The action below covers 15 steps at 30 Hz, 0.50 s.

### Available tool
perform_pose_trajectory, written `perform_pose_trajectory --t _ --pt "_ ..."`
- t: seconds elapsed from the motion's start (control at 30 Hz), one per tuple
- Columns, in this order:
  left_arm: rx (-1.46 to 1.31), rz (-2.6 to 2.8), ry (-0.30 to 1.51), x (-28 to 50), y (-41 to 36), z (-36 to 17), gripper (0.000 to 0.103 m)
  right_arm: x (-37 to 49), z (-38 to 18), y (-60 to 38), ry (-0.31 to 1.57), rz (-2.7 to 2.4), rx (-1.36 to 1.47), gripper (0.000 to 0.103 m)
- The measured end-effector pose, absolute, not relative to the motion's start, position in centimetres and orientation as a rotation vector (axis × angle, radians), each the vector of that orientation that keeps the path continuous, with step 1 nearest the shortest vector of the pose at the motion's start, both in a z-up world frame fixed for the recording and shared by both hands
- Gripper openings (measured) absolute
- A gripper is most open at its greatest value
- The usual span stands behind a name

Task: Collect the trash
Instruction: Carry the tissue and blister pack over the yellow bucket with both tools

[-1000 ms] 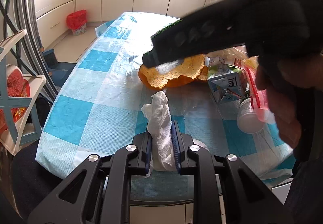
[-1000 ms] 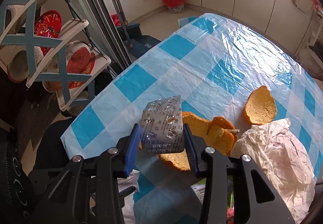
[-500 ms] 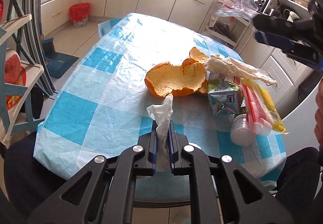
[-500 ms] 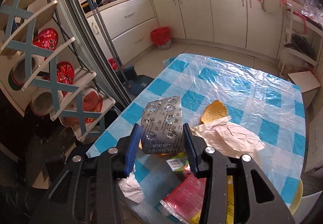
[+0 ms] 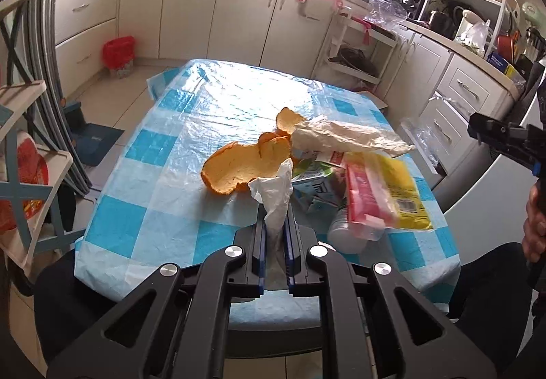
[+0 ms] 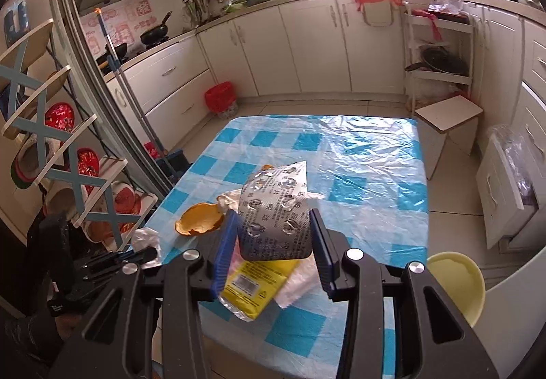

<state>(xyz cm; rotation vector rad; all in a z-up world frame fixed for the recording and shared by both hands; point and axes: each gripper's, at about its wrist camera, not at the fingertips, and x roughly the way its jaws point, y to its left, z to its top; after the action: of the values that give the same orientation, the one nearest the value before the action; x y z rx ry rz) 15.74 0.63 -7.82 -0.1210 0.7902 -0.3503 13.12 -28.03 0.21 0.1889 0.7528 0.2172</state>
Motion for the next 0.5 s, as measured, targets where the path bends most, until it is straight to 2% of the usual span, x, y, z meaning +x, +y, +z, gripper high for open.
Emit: perform_pose_trajectory --t 0.5 --pt "-0.1 -0.47 0.687 13.0 -3.6 -1.7 0.008 9.7 -2.7 -36.9 0.77 -0.026 0.285 0.042"
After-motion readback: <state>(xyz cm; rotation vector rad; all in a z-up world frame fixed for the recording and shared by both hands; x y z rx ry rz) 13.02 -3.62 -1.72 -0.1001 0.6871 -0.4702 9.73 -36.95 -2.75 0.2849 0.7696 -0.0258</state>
